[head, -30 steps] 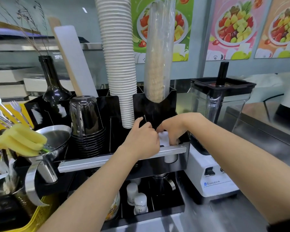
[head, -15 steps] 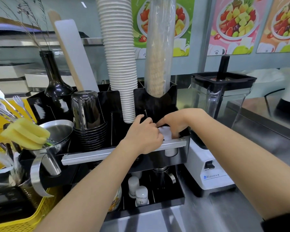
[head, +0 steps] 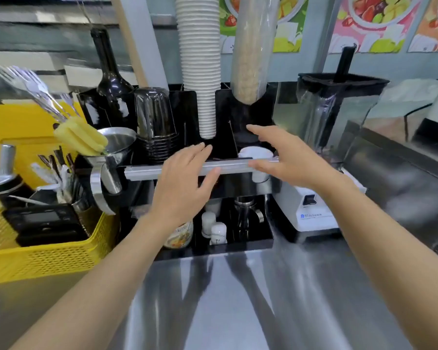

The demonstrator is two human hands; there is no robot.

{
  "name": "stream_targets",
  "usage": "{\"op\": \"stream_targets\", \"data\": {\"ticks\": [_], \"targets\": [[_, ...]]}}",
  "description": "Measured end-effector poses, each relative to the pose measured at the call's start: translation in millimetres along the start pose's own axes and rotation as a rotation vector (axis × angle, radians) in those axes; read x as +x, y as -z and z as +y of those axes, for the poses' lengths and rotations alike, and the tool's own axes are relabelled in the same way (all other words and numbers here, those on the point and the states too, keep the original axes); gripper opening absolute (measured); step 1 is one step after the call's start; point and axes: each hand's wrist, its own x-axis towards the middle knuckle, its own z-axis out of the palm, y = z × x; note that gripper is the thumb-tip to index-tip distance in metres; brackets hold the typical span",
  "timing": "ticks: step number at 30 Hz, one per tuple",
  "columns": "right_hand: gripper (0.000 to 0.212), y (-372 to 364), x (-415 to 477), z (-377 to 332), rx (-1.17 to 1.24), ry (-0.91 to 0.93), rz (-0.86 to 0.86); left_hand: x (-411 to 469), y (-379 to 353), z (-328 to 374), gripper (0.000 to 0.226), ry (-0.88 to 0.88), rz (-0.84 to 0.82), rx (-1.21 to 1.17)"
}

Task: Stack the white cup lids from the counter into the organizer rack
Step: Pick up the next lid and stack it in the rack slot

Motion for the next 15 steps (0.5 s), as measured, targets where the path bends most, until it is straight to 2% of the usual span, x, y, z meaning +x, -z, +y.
{"op": "stream_targets", "data": {"ticks": [3, 9, 15], "targets": [[0.071, -46.3, -37.9, -11.4, 0.034, 0.003, -0.074, -59.4, 3.6, -9.0, 0.065, 0.097, -0.082, -0.024], [0.087, -145.9, -114.1, -27.7, 0.073, -0.013, -0.451, -172.3, -14.5, -26.6, 0.072, 0.241, -0.321, -0.052], [0.099, -198.8, -188.8, -54.1, 0.043, 0.000, -0.780, -256.1, -15.1, -22.0, 0.088, 0.375, -0.640, -0.206]]}}
